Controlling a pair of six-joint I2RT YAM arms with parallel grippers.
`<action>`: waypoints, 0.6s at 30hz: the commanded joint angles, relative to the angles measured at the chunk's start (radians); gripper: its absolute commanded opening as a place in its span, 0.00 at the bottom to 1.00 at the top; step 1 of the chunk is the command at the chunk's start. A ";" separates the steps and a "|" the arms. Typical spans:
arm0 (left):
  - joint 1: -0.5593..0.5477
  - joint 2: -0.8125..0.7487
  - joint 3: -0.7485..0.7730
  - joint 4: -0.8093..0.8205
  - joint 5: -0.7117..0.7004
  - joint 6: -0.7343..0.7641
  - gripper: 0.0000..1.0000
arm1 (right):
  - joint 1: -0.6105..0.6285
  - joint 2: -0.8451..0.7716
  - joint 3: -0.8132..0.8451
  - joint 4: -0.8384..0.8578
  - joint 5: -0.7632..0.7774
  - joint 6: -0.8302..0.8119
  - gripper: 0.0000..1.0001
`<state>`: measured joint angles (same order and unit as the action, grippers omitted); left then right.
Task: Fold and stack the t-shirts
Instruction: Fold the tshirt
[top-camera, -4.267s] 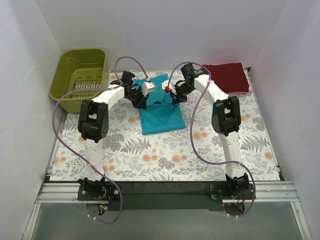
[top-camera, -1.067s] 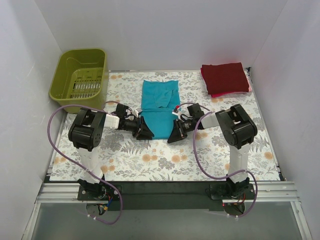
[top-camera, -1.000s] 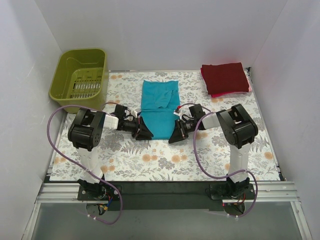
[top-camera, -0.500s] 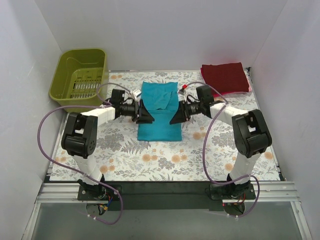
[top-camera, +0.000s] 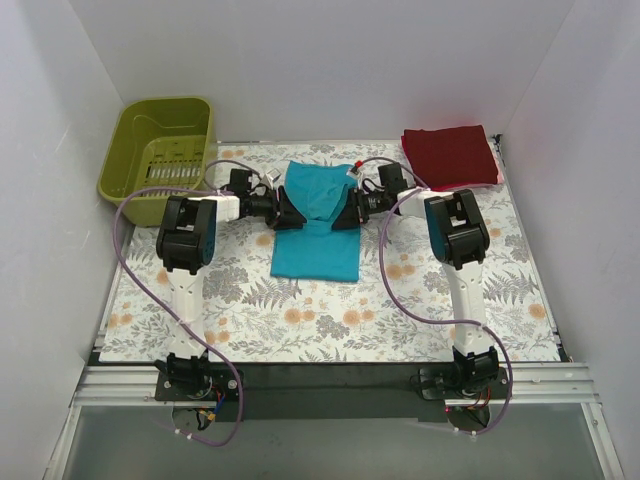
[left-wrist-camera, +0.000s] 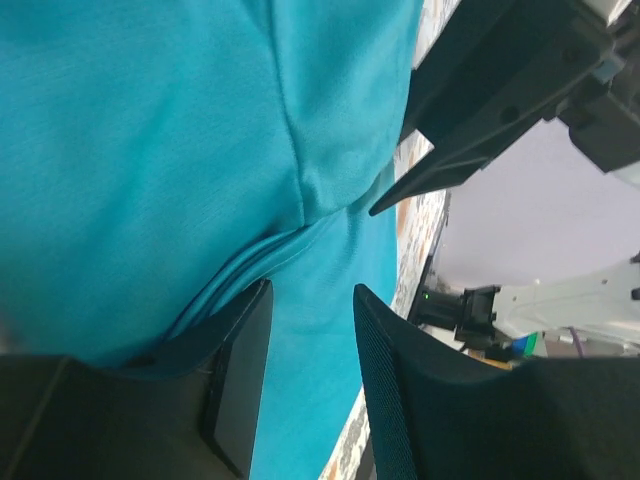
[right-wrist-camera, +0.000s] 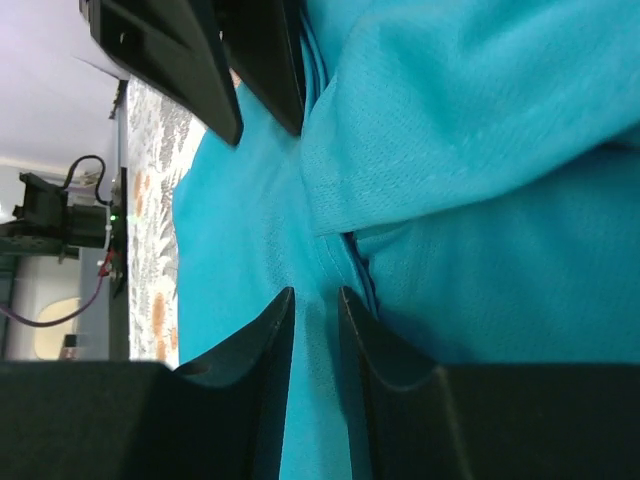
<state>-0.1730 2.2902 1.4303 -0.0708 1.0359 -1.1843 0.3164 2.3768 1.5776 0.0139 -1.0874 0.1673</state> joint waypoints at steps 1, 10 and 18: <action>0.067 0.049 0.042 0.025 -0.088 -0.012 0.38 | -0.025 0.021 0.038 -0.012 0.087 -0.058 0.32; 0.066 -0.107 -0.051 0.019 0.070 -0.044 0.43 | -0.036 -0.149 -0.019 -0.055 0.040 -0.060 0.42; 0.017 -0.417 -0.110 -0.228 -0.019 0.343 0.47 | -0.013 -0.473 -0.175 -0.205 0.110 -0.230 0.53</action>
<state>-0.1379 2.0720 1.3209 -0.1890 1.0714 -1.0721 0.2855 2.0430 1.4364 -0.0948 -1.0309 0.0822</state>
